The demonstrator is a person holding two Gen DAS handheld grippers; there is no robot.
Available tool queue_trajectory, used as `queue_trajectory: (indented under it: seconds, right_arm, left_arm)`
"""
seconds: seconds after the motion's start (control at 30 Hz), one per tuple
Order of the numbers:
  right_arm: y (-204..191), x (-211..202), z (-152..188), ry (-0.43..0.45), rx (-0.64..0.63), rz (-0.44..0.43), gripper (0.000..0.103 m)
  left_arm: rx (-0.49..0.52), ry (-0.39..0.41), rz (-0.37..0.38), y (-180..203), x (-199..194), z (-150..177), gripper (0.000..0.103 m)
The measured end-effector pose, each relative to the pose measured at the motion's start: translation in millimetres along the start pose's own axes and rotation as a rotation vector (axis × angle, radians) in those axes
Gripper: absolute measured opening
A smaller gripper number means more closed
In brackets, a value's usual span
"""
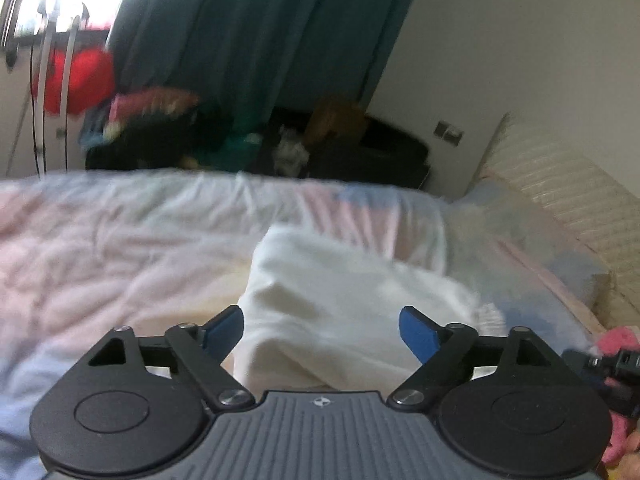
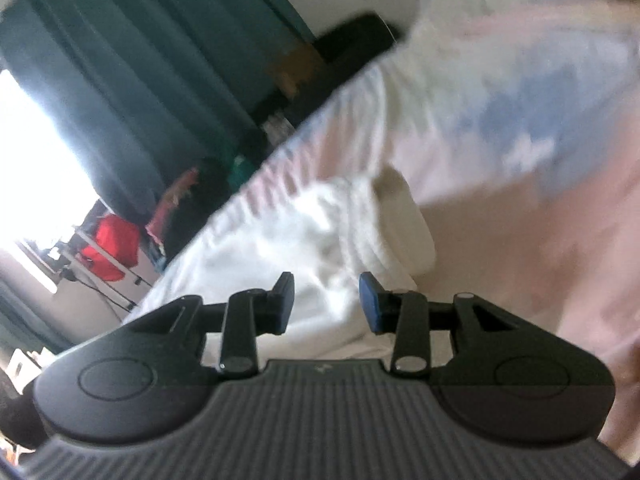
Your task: Fold clothes
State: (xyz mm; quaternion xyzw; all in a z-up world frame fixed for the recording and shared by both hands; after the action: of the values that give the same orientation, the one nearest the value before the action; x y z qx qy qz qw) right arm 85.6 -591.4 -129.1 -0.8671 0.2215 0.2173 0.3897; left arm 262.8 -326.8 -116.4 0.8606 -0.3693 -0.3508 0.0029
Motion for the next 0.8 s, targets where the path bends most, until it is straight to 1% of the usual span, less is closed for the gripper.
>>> queue_trajectory:
  seconds: [0.1,0.13,0.17,0.2,0.23,0.27,0.33,0.4,0.53,0.7,0.8]
  right_arm:
    - [-23,-35,-6,0.051,-0.069,-0.043,0.040]
    - [-32,-48,-7,0.067,-0.099,-0.054,0.048]
    - [-41,-62,-7,0.084,-0.129,-0.063,0.062]
    - [-48,-75,-7,0.100,-0.151,-0.071,0.069]
    - [-55,-88,-7,0.117,-0.173,-0.079,0.081]
    - [-63,-101,-6,0.134,-0.197,-0.088,0.088]
    - [-78,-121,-3,0.142,-0.253,-0.101,0.087]
    - [-91,-139,-1,0.144,-0.302,-0.097,0.087]
    - [-106,-171,10,0.178,-0.353,-0.088,0.087]
    - [-118,-204,36,0.248,-0.429,-0.060,0.087]
    - [-121,-213,52,0.261,-0.451,-0.043,0.087]
  left_arm:
    - [0.044,0.063,-0.009,21,-49,-6,0.087]
    - [0.050,0.074,-0.004,27,-64,-8,0.087]
    - [0.056,0.086,0.000,33,-79,-10,0.087]
    - [0.062,0.099,0.004,38,-94,-11,0.088]
    - [0.068,0.112,0.008,44,-109,-13,0.088]
    - [0.079,0.126,0.007,49,-123,-13,0.089]
    - [0.104,0.161,0.006,60,-150,-12,0.103]
    - [0.132,0.202,0.007,71,-176,-9,0.103]
    - [0.155,0.237,0.005,88,-218,4,0.103]
    - [0.159,0.266,-0.007,99,-251,30,0.103]
    - [0.181,0.272,-0.038,104,-264,47,0.103]
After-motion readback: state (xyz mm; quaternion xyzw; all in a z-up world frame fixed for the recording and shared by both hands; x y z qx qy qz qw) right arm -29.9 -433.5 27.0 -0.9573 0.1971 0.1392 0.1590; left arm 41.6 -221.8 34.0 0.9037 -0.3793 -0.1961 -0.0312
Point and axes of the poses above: each gripper's, at about its wrist camera, not at the fingertips, and x roughly the way its jaws point, y to its right, z to its underside, the point moved 3 cm from there along x, roughly the way its jaws point, and after that the axes turned 8 degrees about -y, right-handed, at the moved point
